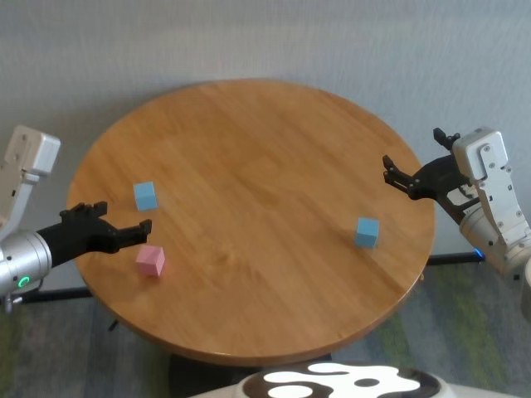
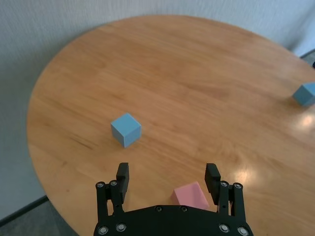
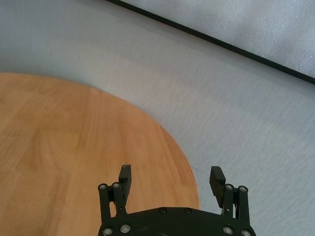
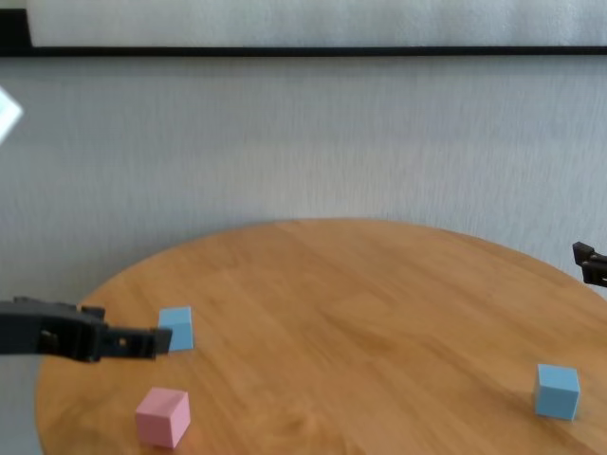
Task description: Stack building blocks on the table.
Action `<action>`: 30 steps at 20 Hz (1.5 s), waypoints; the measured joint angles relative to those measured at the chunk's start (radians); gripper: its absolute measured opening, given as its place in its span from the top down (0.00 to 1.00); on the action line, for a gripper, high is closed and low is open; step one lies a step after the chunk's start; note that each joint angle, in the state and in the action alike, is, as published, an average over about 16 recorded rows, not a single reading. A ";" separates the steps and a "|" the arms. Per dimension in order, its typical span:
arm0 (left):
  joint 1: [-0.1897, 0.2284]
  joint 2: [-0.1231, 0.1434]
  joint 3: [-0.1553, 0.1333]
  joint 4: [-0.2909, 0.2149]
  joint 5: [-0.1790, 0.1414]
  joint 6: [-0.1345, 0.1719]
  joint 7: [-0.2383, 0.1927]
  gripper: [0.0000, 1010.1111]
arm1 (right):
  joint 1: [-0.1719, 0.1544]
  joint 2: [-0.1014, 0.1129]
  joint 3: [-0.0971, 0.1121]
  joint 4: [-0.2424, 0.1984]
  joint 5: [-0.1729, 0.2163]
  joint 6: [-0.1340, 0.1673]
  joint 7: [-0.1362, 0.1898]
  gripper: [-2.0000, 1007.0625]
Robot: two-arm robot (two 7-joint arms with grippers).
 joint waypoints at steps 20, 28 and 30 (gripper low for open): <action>-0.078 0.018 0.105 0.021 0.104 0.084 -0.125 0.01 | 0.000 0.000 0.000 0.000 0.000 0.000 0.000 0.00; -0.109 0.012 0.140 0.050 0.147 0.121 -0.144 0.01 | 0.000 0.000 0.000 0.000 0.000 0.000 0.000 0.00; -0.115 0.008 0.144 0.057 0.155 0.127 -0.148 0.01 | 0.000 0.000 0.000 0.000 0.000 0.000 0.000 0.00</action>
